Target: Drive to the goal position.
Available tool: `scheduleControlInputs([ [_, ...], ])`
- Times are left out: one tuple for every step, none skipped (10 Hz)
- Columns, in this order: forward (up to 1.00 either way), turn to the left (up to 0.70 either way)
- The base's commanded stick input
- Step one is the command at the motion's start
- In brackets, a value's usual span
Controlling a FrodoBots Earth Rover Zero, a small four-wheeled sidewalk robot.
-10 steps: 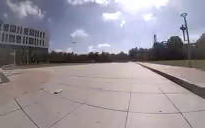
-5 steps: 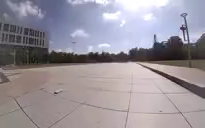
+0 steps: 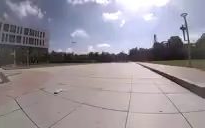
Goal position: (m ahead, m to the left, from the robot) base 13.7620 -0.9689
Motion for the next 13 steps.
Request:
scheduleControlInputs([
  [0.05, 0.0],
  [0.05, 0.0],
  [0.05, 0.0],
  [0.05, 0.0],
  [0.05, 0.0],
  [0.05, 0.0],
  [0.05, 0.0],
  [0.05, 0.0],
  [0.05, 0.0],
  [0.05, 0.0],
  [0.06, 0.0],
  [0.09, 0.0],
  [0.5, 0.0],
])
